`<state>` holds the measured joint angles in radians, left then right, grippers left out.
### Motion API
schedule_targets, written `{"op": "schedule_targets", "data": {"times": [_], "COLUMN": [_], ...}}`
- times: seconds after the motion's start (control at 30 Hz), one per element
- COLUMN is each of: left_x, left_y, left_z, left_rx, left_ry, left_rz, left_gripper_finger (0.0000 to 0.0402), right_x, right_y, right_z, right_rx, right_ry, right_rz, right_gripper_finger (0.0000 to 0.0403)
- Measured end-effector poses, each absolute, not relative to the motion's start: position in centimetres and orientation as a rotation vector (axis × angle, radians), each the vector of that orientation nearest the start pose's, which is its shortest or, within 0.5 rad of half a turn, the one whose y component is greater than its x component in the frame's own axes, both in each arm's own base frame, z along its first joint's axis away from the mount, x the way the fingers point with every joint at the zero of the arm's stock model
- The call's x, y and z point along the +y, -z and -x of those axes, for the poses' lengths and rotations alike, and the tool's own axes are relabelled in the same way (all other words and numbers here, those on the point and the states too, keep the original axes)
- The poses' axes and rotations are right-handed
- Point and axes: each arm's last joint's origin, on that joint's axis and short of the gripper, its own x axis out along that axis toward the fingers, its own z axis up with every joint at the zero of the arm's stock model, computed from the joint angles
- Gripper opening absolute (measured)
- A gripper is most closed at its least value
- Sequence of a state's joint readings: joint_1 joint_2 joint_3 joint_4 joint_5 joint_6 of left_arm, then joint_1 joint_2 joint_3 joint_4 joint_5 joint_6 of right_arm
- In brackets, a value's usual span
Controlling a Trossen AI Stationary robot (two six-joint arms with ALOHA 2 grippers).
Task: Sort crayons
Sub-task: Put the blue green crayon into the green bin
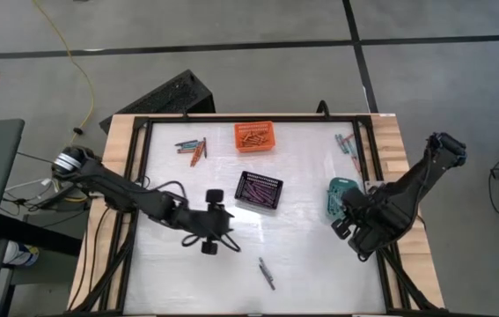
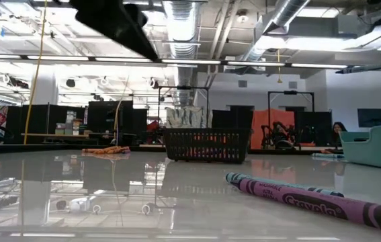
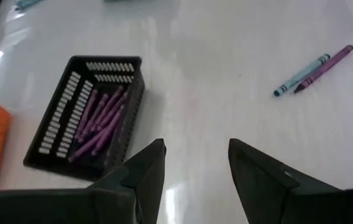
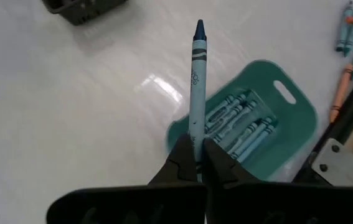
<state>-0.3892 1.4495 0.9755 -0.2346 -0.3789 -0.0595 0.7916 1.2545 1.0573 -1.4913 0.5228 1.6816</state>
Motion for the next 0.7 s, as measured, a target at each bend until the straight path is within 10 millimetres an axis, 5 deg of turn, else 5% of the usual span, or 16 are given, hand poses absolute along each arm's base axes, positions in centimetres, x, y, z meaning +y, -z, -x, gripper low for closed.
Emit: {"op": "schedule_targets", "data": {"times": [0.33, 0.7], "left_x": [-10.0, -10.1], "left_y": [-23.0, -21.9], "left_z": [-25.1, -24.5], "left_rx": [0.580, 0.589], "left_ry": [-0.001, -0.004], "left_rz": [-0.140, -0.158], "left_gripper_finger": [0.0166, 0.0166], "right_x": [11.8, 11.9], "right_y": [-27.3, -27.3], "right_z": [-12.5, -12.5], "right_rx": [1.015, 0.996], "right_ry": [0.917, 0.940], "right_rz": [-0.462, -0.499], "right_gripper_finger": [0.0000, 0.0000]}}
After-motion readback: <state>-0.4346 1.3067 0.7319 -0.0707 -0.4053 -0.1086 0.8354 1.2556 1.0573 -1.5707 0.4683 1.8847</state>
